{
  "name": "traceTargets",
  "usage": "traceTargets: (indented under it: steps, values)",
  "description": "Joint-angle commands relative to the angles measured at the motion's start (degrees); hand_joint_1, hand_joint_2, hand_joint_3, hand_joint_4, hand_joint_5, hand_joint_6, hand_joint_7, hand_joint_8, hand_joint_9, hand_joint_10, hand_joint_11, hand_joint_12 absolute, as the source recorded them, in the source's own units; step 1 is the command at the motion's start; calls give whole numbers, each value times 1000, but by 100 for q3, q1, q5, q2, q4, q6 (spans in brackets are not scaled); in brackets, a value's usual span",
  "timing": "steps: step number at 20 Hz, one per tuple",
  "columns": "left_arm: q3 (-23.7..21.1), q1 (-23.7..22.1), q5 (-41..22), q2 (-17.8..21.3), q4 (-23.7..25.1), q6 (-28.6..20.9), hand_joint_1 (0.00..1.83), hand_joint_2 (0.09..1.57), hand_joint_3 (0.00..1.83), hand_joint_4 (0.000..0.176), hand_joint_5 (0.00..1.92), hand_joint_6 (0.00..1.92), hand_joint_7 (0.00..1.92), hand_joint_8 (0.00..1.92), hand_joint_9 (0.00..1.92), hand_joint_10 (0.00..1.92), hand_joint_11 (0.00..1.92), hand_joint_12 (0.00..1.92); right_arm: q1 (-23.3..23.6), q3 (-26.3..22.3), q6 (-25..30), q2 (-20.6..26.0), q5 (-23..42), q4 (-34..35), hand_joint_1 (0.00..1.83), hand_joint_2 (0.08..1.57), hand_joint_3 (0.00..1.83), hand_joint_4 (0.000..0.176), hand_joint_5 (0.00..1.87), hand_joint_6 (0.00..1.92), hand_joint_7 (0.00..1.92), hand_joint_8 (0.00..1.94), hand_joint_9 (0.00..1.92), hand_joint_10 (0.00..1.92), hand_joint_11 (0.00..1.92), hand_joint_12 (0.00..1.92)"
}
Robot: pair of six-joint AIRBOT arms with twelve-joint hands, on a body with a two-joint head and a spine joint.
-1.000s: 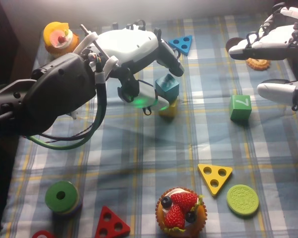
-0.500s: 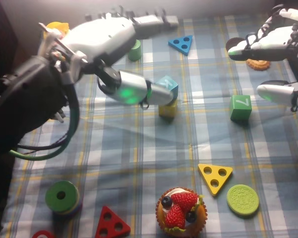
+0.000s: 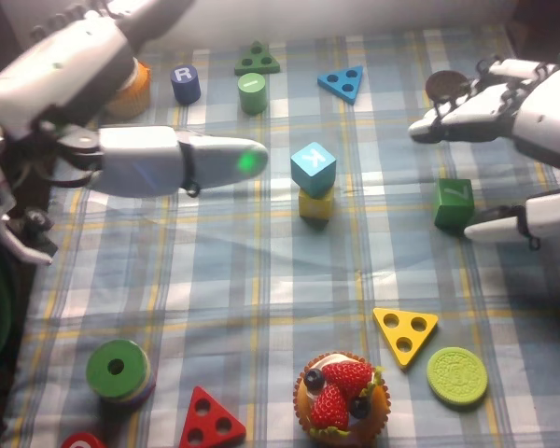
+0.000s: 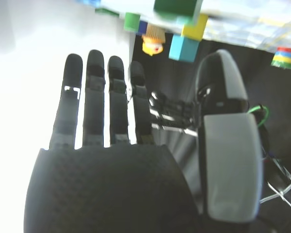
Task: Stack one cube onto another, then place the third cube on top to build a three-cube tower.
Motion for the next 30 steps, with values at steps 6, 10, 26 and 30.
traceTargets:
  steps: [6, 10, 26, 30]
  values:
    - [-96, 127, -971, 112, 108, -271, 662, 744, 0, 176, 0, 0, 17, 5, 32, 9, 37, 121, 265, 140, -235, -189, 242, 145, 799, 953, 4, 0, 521, 8, 491, 3, 487, 4, 0, 1179]
    - [-112, 170, -978, 106, 83, -274, 660, 754, 0, 176, 0, 0, 39, 8, 62, 13, 77, 146, 353, 251, -235, -302, 111, 145, 825, 976, 4, 0, 611, 19, 545, 12, 512, 8, 0, 1141]
    - [-122, 409, -991, 213, -98, -327, 627, 781, 2, 176, 0, 0, 62, 5, 80, 3, 0, 298, 943, 312, 107, -336, 98, -552, 1174, 1046, 0, 0, 1133, 728, 889, 15, 727, 22, 31, 1307]
    - [-117, 523, -820, 357, -117, -326, 647, 770, 0, 176, 0, 0, 72, 1, 98, 2, 0, 427, 1865, 727, 1305, -707, 96, -2116, 1178, 1046, 4, 0, 1130, 727, 867, 1, 675, 3, 37, 1121]
